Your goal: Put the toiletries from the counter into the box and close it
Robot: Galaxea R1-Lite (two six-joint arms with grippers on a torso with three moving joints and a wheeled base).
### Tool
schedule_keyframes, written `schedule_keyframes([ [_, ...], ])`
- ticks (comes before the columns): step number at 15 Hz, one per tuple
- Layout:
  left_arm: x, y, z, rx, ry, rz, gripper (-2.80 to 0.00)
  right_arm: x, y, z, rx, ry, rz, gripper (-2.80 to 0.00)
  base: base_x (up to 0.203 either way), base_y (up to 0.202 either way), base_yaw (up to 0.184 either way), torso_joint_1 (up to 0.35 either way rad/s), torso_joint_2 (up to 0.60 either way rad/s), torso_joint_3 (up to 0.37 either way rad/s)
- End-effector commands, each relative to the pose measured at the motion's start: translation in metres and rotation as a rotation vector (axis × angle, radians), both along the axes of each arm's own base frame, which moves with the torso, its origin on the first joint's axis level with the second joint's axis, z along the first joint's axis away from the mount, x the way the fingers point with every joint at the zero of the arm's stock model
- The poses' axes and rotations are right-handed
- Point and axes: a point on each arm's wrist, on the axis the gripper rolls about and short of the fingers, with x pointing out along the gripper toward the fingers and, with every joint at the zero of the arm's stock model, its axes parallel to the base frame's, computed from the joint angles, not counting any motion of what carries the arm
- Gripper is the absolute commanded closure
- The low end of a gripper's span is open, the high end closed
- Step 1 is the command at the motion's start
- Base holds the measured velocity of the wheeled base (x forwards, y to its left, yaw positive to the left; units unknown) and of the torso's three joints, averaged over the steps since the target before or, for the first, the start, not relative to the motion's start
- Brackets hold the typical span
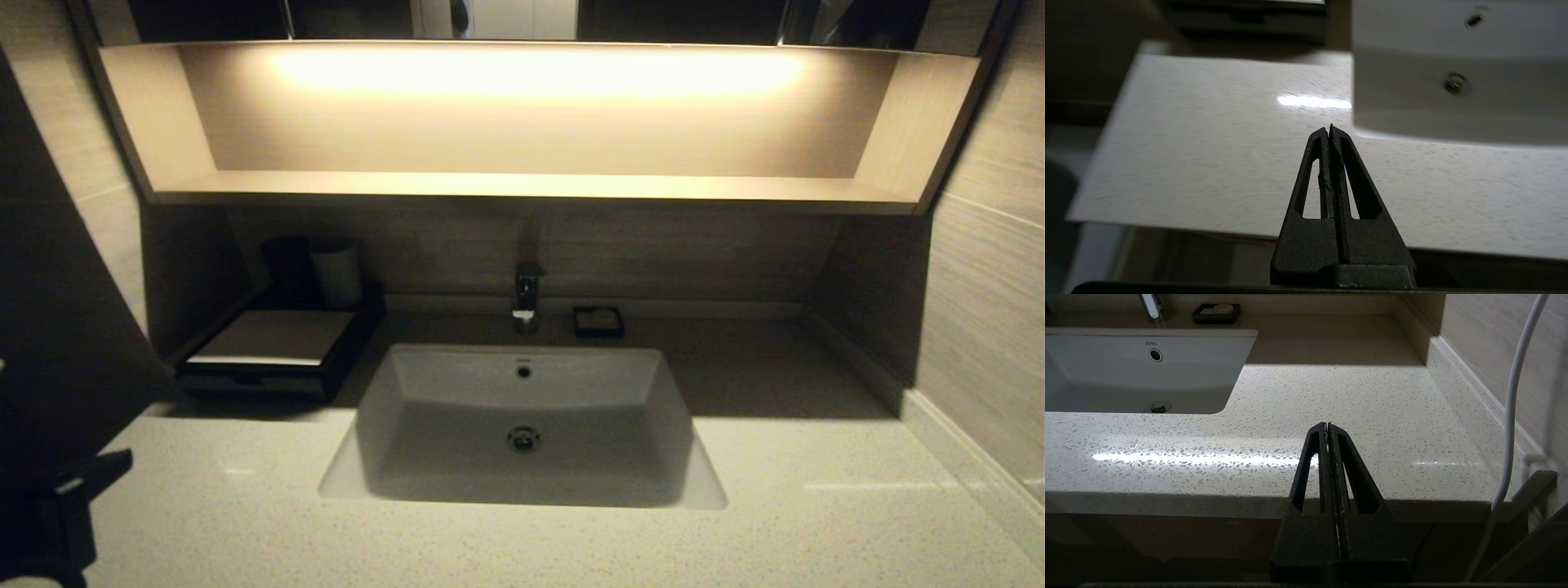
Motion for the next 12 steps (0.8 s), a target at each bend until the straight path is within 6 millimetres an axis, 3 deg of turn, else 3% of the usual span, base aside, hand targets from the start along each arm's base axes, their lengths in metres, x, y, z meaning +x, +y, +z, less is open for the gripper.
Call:
schedule_keyframes([
  [1,-0.027,0.005,0.0,0.016,-0.095,0.035,0.0,0.0,0.0,0.0,0.0,0.0,0.0,0.0,0.0,0.0,0.0,0.0,0.0,0.0],
  [6,-0.062,0.013,-0.02,0.042,-0.182,0.164,0.0,0.0,0.0,0.0,0.0,0.0,0.0,0.0,0.0,0.0,0.0,0.0,0.0,0.0],
  [12,-0.101,0.014,-0.053,0.075,-0.311,0.148,0.0,0.0,0.0,0.0,0.0,0.0,0.0,0.0,0.0,0.0,0.0,0.0,0.0,0.0],
])
